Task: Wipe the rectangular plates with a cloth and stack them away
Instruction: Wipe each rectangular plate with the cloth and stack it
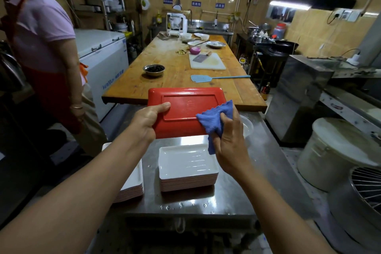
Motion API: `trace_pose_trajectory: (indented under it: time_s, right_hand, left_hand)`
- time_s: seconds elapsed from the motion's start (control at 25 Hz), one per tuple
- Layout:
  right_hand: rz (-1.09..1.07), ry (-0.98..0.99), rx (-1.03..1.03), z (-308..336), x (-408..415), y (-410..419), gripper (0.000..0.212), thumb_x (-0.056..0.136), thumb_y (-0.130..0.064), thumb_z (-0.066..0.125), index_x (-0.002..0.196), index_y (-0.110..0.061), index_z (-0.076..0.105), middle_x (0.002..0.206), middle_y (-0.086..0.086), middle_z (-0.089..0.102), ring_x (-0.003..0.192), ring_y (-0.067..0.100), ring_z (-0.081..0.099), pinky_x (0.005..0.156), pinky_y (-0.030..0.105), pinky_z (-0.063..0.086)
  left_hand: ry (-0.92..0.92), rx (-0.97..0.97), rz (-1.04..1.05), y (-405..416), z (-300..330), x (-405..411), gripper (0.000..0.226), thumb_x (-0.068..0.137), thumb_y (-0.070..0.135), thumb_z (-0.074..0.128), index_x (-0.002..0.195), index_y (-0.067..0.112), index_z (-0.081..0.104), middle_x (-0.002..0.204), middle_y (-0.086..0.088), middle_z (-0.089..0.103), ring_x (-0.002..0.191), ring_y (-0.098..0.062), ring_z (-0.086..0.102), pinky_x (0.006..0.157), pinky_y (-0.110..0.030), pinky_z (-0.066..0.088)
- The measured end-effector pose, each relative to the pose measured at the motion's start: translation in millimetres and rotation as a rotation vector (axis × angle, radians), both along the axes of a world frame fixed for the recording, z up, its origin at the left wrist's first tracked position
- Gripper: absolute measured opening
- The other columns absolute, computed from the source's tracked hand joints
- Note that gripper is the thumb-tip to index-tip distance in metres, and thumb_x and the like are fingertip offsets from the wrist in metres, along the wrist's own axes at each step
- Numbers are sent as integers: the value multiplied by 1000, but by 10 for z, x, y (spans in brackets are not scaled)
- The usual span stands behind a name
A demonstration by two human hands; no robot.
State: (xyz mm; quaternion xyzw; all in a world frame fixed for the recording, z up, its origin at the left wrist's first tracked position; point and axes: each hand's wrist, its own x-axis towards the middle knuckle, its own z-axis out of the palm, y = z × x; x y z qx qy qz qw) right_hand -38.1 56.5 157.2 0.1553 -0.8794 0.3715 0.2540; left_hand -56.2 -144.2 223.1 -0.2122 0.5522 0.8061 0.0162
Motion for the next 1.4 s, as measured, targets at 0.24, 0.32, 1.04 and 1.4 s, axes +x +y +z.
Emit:
trace_pose_trajectory:
  time_s: [0.24, 0.32, 1.04, 1.4]
  right_hand:
    - [4, 189, 322, -75, 100, -452, 49, 82, -26, 59, 125, -6, 49, 148, 23, 32, 138, 34, 19, 112, 54, 19]
    - [67, 185, 342, -98, 168, -632, 46, 85, -31, 50, 125, -9, 49, 150, 18, 31, 141, 32, 20, 115, 50, 15]
    - [145, -335, -216, 102, -284, -519, 16, 98, -15, 37, 111, -17, 46, 103, 11, 54, 75, 18, 63, 54, 35, 53]
    - [62, -453, -247, -25, -263, -616, 10, 92, -11, 38, 88, -15, 47, 49, 3, 56, 40, 18, 50, 32, 29, 41]
  left_hand:
    - [-29, 68, -24, 147, -51, 52, 22, 84, 18, 67, 101, 6, 61, 82, -16, 64, 62, -27, 64, 54, -37, 52]
    - [-47, 94, -8, 135, -109, 90, 24, 83, 23, 68, 95, 3, 60, 83, -16, 67, 62, -26, 66, 53, -36, 53]
    - [-20, 92, 92, -506, -285, 329, 25, 78, 22, 72, 100, 16, 61, 75, -8, 73, 61, -25, 70, 48, -36, 54]
    - [40, -18, 173, -857, -270, 492, 16, 80, 18, 70, 93, 19, 60, 87, -10, 69, 72, -24, 67, 57, -35, 55]
